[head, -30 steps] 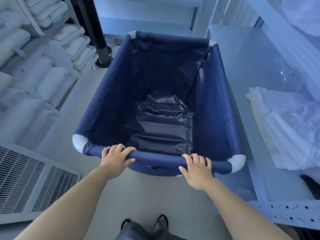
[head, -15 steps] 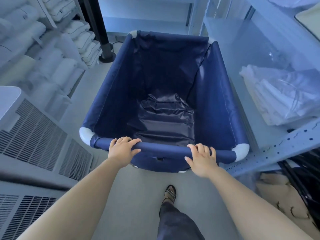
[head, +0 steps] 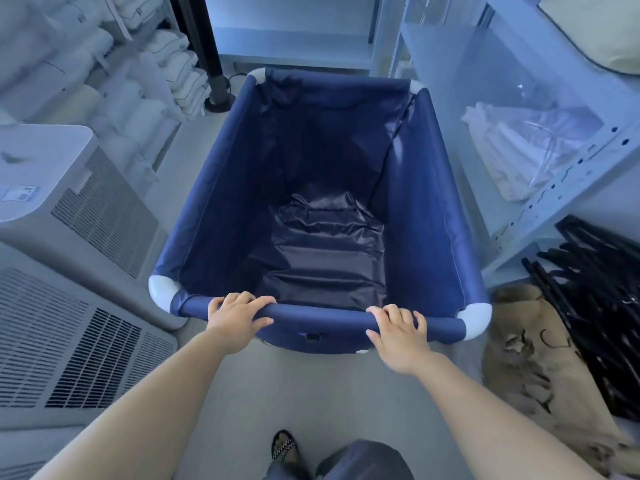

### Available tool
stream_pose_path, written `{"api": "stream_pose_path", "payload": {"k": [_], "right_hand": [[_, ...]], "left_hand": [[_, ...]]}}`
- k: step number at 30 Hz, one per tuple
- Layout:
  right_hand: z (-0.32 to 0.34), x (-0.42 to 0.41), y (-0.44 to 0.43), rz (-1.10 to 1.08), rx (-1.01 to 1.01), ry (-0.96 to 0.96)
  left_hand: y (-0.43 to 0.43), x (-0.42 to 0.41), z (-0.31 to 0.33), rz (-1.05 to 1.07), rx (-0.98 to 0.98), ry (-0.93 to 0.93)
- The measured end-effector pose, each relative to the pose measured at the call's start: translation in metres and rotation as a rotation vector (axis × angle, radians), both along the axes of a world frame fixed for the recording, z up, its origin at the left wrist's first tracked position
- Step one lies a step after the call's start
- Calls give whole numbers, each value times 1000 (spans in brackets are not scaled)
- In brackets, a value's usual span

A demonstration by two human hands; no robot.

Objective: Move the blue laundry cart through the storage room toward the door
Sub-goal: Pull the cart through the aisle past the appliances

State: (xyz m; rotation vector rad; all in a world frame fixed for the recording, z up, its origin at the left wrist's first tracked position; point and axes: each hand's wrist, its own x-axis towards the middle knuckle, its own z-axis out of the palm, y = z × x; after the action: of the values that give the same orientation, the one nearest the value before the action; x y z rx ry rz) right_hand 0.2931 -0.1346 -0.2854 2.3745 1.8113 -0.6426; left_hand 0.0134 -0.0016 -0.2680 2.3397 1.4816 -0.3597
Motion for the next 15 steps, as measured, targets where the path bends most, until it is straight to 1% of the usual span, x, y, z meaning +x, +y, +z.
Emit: {"api": "stream_pose_path", "payload": {"k": [8,15], "right_hand": [[3,1,-95,59,-17,-11],[-1,9,-197,126,45,-17]], "left_hand": [[-115,-2,1,54,36,11],[-227,-2,-6,100,52,18]]}}
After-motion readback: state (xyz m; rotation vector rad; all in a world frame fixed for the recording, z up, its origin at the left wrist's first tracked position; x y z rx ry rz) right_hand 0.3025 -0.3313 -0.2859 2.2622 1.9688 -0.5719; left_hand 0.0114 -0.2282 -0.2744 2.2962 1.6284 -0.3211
